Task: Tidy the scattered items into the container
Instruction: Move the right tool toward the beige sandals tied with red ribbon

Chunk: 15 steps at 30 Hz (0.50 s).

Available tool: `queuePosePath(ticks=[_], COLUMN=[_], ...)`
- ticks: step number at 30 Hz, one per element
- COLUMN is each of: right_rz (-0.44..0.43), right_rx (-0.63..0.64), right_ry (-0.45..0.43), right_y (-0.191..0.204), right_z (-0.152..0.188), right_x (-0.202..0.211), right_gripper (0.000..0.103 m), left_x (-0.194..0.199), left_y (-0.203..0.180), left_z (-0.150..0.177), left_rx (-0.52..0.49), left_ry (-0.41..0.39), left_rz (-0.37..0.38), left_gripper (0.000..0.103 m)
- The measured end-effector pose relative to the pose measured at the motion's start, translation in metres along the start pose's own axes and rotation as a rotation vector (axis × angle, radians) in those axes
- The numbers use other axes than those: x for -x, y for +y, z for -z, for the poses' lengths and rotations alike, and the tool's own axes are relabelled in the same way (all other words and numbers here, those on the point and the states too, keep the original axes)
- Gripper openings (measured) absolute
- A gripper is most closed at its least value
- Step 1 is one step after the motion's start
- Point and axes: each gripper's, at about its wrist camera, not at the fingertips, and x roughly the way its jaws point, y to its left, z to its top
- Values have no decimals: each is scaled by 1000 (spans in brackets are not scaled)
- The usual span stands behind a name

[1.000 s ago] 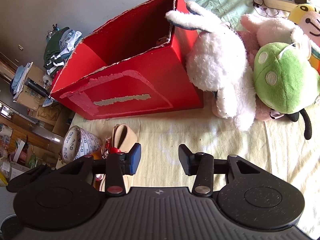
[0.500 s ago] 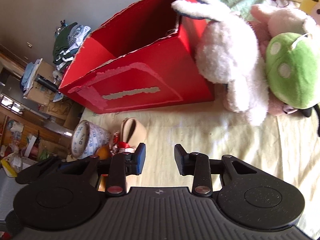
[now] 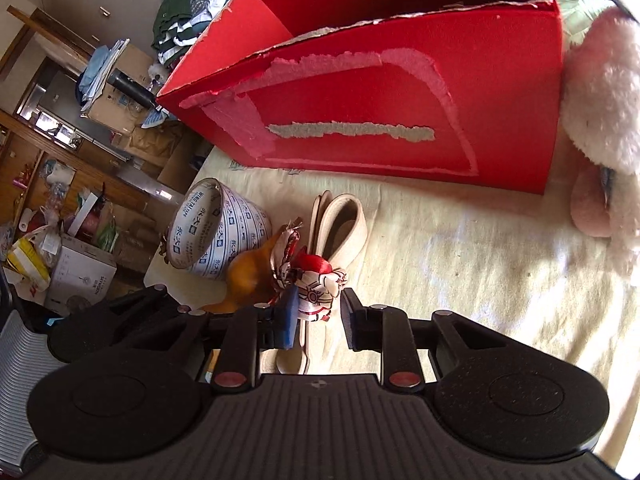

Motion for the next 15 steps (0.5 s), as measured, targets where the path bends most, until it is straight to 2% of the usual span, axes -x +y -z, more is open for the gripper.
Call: queuePosePath(ticks=[4,9,15], right_rz=[12,87,68], right_rx=[-51,-74,-124], right_ry=[-1,-19,-55], right_y=[-17,-30,-36], right_z=[5,12,16], right_x=[10,15,26], right_gripper=[25,23,27], left_x=[-5,-18,-16], left_y=[-9,-18,-20], left_z=[-3,-9,-15], left_rx=[-41,-83,-107], left_ry=[4,28,45], left_rz=[54,119,103], left_gripper=[99,98,98])
